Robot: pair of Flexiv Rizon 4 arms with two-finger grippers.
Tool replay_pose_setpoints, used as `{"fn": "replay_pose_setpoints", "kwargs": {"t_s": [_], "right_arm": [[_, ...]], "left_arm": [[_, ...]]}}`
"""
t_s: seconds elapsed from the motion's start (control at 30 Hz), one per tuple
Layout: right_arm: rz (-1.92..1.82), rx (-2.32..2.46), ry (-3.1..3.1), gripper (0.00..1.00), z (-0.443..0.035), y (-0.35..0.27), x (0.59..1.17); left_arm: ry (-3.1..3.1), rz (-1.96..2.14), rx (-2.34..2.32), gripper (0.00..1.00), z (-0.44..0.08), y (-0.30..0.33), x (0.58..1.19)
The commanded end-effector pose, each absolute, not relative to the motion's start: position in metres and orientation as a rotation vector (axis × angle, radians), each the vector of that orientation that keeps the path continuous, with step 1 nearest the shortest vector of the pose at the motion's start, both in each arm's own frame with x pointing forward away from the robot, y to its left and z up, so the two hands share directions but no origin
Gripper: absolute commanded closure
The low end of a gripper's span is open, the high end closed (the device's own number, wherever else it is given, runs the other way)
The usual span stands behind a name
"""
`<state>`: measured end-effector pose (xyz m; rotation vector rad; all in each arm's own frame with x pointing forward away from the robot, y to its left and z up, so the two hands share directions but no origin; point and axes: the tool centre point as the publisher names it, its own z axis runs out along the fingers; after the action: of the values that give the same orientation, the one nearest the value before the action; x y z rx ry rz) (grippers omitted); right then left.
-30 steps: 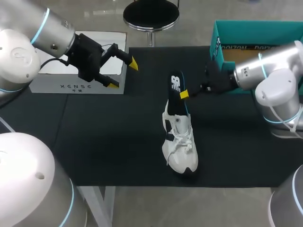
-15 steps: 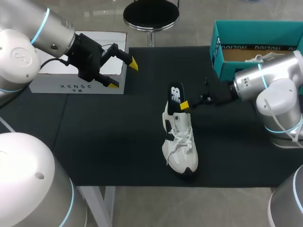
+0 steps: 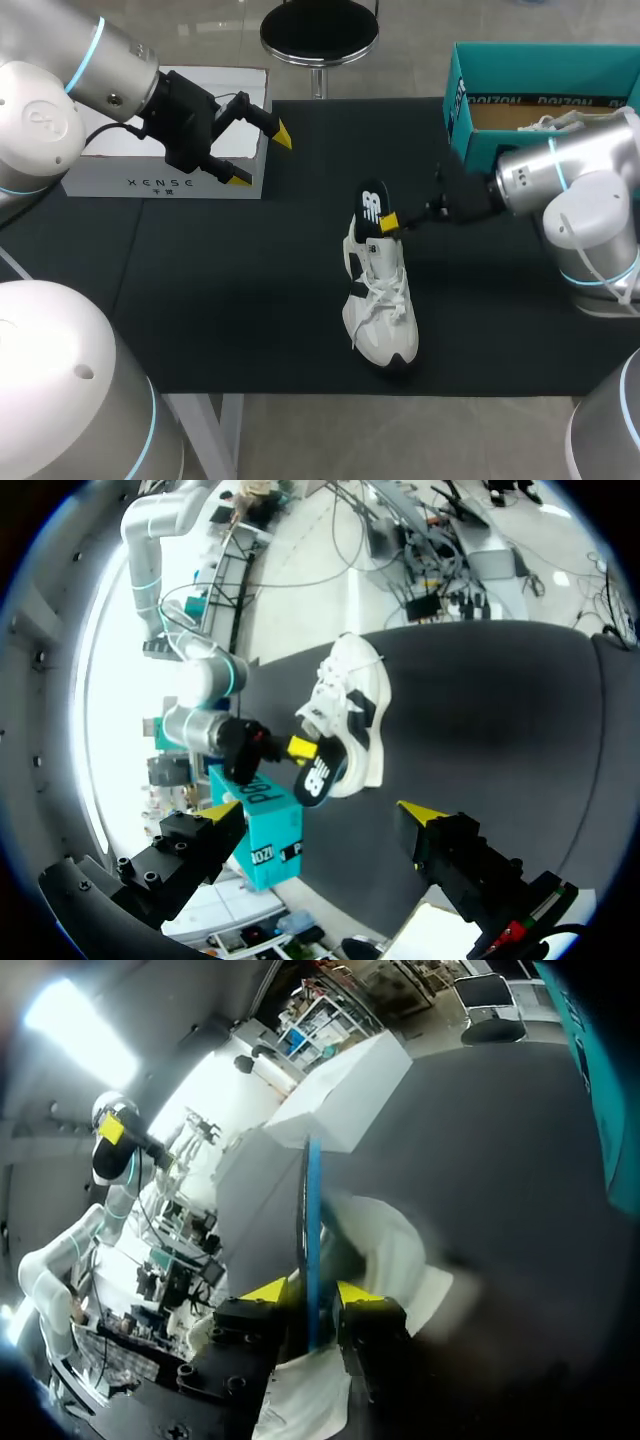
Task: Take the shoe out of the shoebox, open the shoe tongue, remove and reinsert the insole, then place the shoe into the shoebox
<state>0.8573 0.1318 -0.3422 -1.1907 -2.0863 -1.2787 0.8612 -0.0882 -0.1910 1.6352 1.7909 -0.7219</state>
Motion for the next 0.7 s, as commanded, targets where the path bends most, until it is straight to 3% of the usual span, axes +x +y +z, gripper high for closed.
{"fn": "replay_pose_setpoints", "kwargs": {"t_s": [0.03,0.47,0.53,0.6,0.7], "right_arm": [[-1.266,-1.192,-2.103,0.61,-0.335,0.131,0.865],[-1.256,-1.178,-2.146,0.65,-0.327,0.134,0.890],[-1.258,-1.172,-2.151,0.72,-0.326,0.135,0.893],[-1.257,-1.163,-2.156,0.96,-0.327,0.137,0.894],[-1.253,-1.160,-2.154,1.00,-0.329,0.139,0.891]], "left_arm": [[1.792,-0.719,1.637,0.00,-0.191,-0.088,0.861],[1.792,-0.719,1.637,0.00,-0.191,-0.088,0.861],[1.792,-0.719,1.637,0.00,-0.191,-0.088,0.861],[1.792,-0.719,1.637,0.00,-0.191,-0.088,0.861],[1.792,-0.719,1.637,0.00,-0.191,-0.088,0.861]]}}
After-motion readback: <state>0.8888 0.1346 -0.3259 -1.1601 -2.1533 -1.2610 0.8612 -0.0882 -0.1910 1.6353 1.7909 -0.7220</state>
